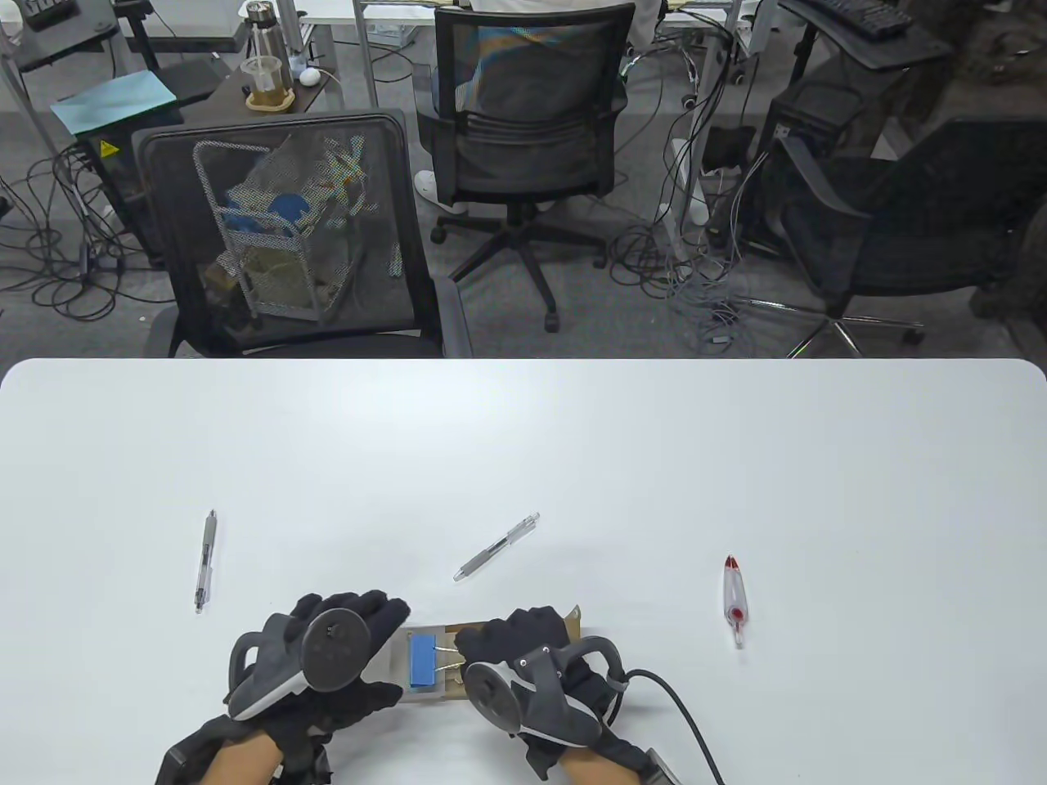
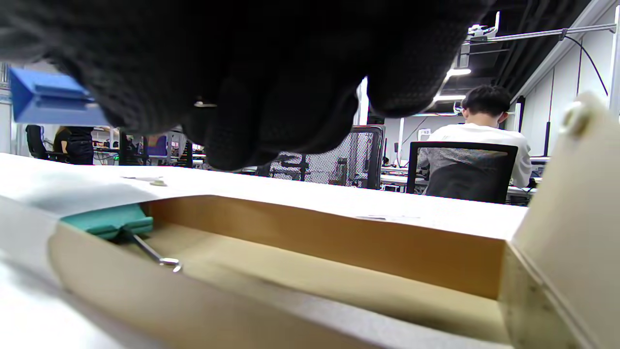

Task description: Pack snap-button pull-out pencil case

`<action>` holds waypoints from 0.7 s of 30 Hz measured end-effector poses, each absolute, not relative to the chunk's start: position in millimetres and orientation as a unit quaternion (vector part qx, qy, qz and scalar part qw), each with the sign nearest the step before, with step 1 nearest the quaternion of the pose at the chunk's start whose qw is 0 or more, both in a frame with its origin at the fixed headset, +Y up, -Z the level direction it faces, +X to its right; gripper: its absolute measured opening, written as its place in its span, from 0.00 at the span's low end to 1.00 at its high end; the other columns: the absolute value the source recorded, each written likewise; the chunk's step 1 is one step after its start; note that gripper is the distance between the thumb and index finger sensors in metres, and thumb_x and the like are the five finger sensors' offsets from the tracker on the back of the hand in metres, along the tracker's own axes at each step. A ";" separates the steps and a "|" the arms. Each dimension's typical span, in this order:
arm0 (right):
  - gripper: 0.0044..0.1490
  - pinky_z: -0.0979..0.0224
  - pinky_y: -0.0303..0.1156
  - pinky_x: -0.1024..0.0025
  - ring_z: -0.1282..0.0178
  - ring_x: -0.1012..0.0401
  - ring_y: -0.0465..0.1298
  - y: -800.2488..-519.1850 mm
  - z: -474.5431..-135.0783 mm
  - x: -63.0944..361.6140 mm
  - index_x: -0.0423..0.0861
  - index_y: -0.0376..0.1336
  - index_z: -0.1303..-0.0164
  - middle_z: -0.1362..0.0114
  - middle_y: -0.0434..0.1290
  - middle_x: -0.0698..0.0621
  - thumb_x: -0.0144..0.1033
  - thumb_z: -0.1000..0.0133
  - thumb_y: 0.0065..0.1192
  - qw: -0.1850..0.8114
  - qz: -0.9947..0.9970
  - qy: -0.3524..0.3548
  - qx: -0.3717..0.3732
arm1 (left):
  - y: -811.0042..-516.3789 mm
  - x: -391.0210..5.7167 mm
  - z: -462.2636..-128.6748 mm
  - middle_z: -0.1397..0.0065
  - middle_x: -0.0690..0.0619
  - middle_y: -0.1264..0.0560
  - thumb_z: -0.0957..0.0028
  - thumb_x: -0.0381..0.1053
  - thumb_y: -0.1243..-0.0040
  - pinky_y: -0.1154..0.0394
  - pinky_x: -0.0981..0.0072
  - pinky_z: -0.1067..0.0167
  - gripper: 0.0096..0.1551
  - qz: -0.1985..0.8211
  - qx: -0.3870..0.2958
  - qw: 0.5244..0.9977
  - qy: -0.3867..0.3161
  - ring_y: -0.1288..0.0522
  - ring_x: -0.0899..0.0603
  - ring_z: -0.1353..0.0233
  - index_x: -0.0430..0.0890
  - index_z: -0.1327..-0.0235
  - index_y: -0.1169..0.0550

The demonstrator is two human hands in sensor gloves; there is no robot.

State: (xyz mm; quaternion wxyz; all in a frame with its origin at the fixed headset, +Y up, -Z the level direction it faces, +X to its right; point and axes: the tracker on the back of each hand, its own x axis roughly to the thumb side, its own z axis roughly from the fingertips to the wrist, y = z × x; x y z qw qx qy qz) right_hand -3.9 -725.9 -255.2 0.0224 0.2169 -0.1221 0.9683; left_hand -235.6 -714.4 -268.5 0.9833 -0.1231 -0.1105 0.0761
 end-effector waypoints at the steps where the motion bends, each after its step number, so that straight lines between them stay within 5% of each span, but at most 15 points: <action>1: 0.31 0.29 0.75 0.61 0.47 0.68 0.82 -726.5 -255.9 -2.0 0.64 0.72 0.43 0.46 0.84 0.66 0.59 0.57 0.68 0.022 0.969 -0.122 0.215 | -719.3 -244.2 -273.5 0.13 0.59 0.42 0.71 0.66 0.23 0.52 0.33 0.18 0.60 0.071 -0.148 0.982 -0.097 0.41 0.41 0.12 0.63 0.21 0.38; 6: 0.31 0.29 0.76 0.60 0.48 0.67 0.82 -727.2 -257.9 6.1 0.64 0.72 0.43 0.46 0.85 0.65 0.59 0.57 0.67 0.013 0.970 -0.122 0.209 | -731.5 -264.9 -284.9 0.12 0.60 0.44 0.74 0.65 0.20 0.55 0.31 0.18 0.64 0.042 -0.215 0.974 -0.061 0.44 0.40 0.10 0.63 0.20 0.39; 12: 0.31 0.30 0.76 0.60 0.48 0.67 0.82 -725.2 -258.0 14.3 0.63 0.72 0.43 0.47 0.85 0.65 0.59 0.57 0.68 0.000 0.974 -0.117 0.195 | -741.3 -261.9 -289.1 0.16 0.60 0.36 0.73 0.61 0.18 0.52 0.33 0.18 0.57 -0.002 -0.217 0.975 -0.051 0.35 0.43 0.14 0.64 0.25 0.32; 21: 0.30 0.30 0.76 0.62 0.48 0.68 0.83 -727.8 -256.7 2.0 0.65 0.73 0.44 0.46 0.85 0.66 0.58 0.59 0.69 -0.127 0.971 -0.107 0.170 | -743.5 -263.2 -290.3 0.17 0.60 0.35 0.73 0.61 0.19 0.50 0.34 0.18 0.56 0.003 -0.215 0.975 -0.056 0.34 0.43 0.15 0.63 0.26 0.31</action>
